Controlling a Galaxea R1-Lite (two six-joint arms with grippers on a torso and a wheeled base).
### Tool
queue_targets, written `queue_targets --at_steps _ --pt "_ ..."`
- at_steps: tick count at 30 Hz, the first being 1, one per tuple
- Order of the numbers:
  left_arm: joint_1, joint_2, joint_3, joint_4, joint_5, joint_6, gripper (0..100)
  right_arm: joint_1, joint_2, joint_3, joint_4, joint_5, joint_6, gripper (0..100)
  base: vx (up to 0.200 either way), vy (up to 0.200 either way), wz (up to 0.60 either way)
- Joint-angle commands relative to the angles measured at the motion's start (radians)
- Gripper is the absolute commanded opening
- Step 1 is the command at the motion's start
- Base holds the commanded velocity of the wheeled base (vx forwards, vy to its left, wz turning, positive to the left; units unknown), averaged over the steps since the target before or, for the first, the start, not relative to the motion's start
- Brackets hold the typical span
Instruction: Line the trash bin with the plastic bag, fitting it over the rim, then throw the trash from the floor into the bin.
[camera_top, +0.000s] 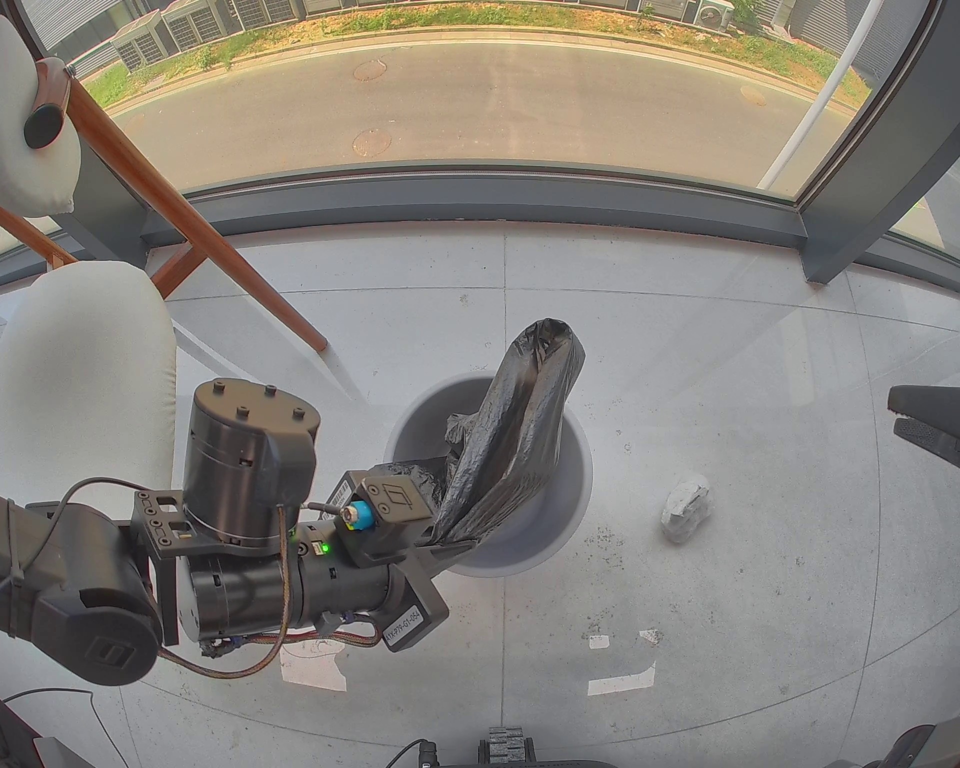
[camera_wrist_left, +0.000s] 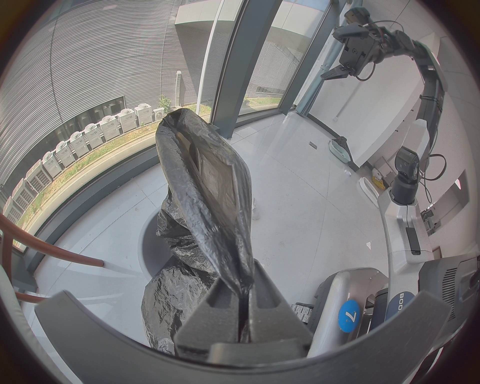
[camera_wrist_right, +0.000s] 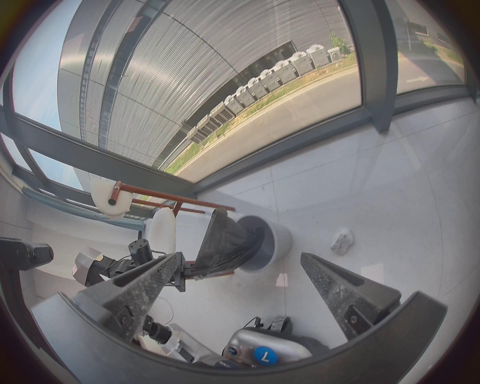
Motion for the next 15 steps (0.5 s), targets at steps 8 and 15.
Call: queue_targets --at_steps 8,15 --pt "0.001 0.011 0.000 -0.030 0.008 0.002 0 0.075 0.208 -0.084 0.012 -0.008 0.014 100 0.000 0.000 0.00" --pt "0.004 0.014 0.002 -0.030 0.008 0.002 0 0.078 0.340 -0.199 0.012 -0.018 0.103 100 0.000 0.000 0.00"
